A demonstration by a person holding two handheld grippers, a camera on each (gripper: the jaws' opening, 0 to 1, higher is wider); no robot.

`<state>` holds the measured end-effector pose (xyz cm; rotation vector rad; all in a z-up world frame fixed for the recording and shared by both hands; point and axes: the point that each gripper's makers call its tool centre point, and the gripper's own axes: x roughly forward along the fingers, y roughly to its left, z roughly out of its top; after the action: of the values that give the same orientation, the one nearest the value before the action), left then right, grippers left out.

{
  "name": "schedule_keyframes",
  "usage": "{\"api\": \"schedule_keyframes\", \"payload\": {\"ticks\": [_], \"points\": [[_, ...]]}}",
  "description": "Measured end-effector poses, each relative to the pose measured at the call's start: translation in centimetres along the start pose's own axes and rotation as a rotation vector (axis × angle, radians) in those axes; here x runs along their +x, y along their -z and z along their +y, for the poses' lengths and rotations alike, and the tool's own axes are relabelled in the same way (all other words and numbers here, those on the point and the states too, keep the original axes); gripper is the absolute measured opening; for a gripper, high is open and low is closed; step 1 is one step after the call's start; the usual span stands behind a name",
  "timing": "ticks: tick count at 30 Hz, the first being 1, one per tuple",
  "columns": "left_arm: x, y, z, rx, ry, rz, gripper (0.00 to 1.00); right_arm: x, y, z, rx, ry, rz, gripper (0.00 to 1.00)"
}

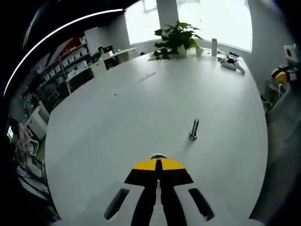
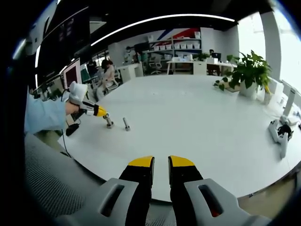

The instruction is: Place the washer onto the threaded stud by aligning its center hole with the stud, sliding it down to the base, and recovering from edge contact or off-axis alignment until the washer reaches the visible bottom stop.

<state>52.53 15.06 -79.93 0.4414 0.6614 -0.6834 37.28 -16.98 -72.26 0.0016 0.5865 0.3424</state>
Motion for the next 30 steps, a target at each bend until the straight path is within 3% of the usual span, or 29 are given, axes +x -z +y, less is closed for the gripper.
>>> {"api": "schedule_keyframes", "payload": {"ticks": [2, 3, 4, 5, 6, 8, 11, 14, 15, 16, 18, 19, 23, 30], "points": [[0.1, -0.3, -0.2, -0.009, 0.003, -0.014, 0.0, 0.0, 0.0, 0.0, 0.001, 0.001, -0.001, 0.14], [-0.3, 1.6, 0.1, 0.011, -0.011, 0.07, 0.0, 0.0, 0.0, 0.0, 0.002, 0.001, -0.001, 0.14], [0.6, 0.5, 0.6, 0.0, 0.004, -0.015, 0.0, 0.0, -0.1, 0.0, 0.001, 0.001, -0.001, 0.14], [0.8, 1.0, 1.1, -0.08, 0.015, 0.012, 0.0, 0.0, -0.1, 0.1, 0.001, 0.0, -0.002, 0.14], [0.7, 0.4, 1.4, -0.059, 0.009, 0.018, 0.0, 0.0, -0.2, 0.1, 0.001, -0.001, -0.001, 0.14], [0.1, -1.0, 1.7, 0.023, -0.037, -0.04, 0.0, 0.0, -0.1, 0.1, 0.0, -0.001, 0.0, 0.14], [-0.4, -1.6, 2.8, -0.077, -0.058, -0.09, 0.0, 0.0, -0.2, 0.1, 0.002, 0.001, 0.0, 0.14], [0.4, -0.4, 3.5, -0.165, -0.051, -0.065, 0.26, 0.0, -0.2, 0.1, 0.002, 0.001, -0.001, 0.14], [0.9, 0.4, 3.2, -0.203, -0.014, -0.039, 0.32, 0.0, -0.2, 0.1, 0.002, 0.0, 0.0, 0.14], [1.0, 0.8, 2.9, -0.206, -0.017, -0.019, 0.33, 0.1, -0.2, 0.1, 0.002, 0.0, 0.001, 0.14], [1.1, 0.7, 1.8, -0.241, 0.013, -0.039, 0.26, 0.1, -0.2, 0.1, 0.001, 0.0, 0.002, 0.14], [1.3, 0.7, 1.1, -0.298, 0.03, -0.036, 0.24, 0.1, -0.2, 0.1, 0.001, 0.001, 0.003, 0.14], [1.5, 0.7, 0.6, -0.313, 0.076, -0.042, 0.14, 0.1, -0.2, 0.1, 0.002, 0.004, 0.004, 0.14], [1.2, 0.7, 1.0, -0.32, 0.059, -0.052, 0.13, 0.0, -0.1, 0.0, 0.003, 0.005, 0.005, 0.14]]}}
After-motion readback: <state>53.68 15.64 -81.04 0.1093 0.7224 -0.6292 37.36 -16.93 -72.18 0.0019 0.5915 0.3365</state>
